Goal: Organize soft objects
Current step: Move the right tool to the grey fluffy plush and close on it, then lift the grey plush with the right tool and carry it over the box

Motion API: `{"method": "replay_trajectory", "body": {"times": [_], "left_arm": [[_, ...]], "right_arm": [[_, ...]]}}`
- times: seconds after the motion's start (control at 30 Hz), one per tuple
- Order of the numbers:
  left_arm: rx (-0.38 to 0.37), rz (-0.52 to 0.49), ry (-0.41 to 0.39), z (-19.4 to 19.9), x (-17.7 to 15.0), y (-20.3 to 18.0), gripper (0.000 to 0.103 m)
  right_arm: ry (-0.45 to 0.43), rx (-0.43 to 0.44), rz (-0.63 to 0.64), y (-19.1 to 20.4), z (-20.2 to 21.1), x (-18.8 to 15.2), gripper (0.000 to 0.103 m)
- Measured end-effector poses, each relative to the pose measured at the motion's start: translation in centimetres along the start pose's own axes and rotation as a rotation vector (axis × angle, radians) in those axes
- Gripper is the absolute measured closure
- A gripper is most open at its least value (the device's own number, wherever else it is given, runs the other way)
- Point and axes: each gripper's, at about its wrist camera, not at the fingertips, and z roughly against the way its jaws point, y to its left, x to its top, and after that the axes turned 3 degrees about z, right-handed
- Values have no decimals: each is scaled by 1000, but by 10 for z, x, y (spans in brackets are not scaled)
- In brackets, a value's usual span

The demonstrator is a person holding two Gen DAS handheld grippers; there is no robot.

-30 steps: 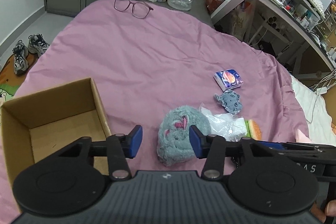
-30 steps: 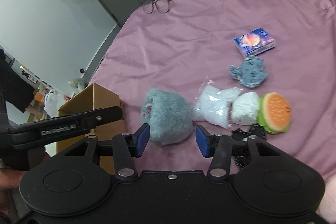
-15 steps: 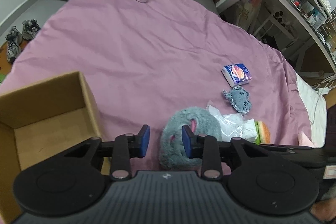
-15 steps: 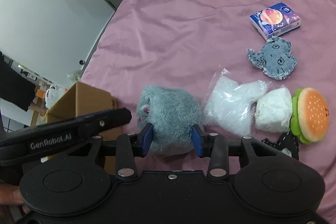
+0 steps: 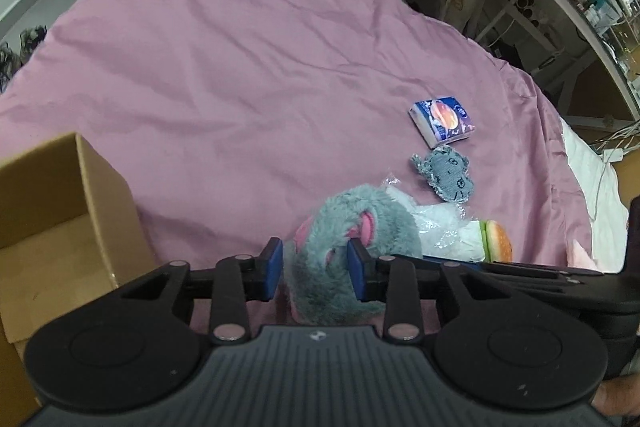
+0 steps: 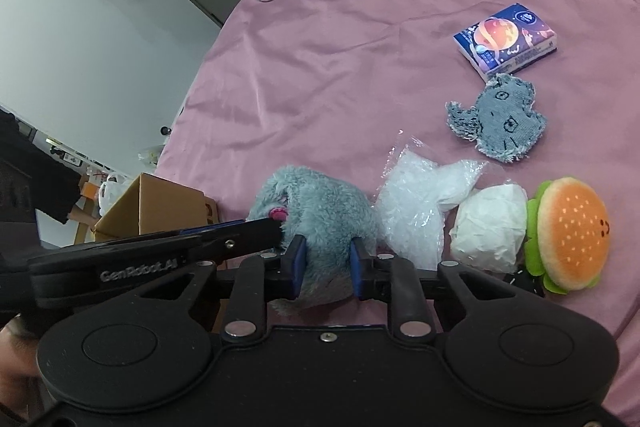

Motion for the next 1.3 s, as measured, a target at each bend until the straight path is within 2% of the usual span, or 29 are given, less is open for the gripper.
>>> {"method": "replay_trajectory", "body": {"times": [0.1, 0.33, 0.83, 1.3], "left_arm": [[-28, 12, 12, -5, -1, -1, 71], [-59, 1, -37, 7, -7, -7, 83], [-77, 0, -161, 70, -16, -1, 83], [-76, 28, -261, 123, -30, 28, 83]], "right_arm": [[2, 5, -7, -1, 0, 0, 82], [-20, -8, 9, 5, 13, 0, 83], [-98, -19, 103, 61, 45, -5, 82], [-152, -11, 186, 121, 53, -12, 82]]}}
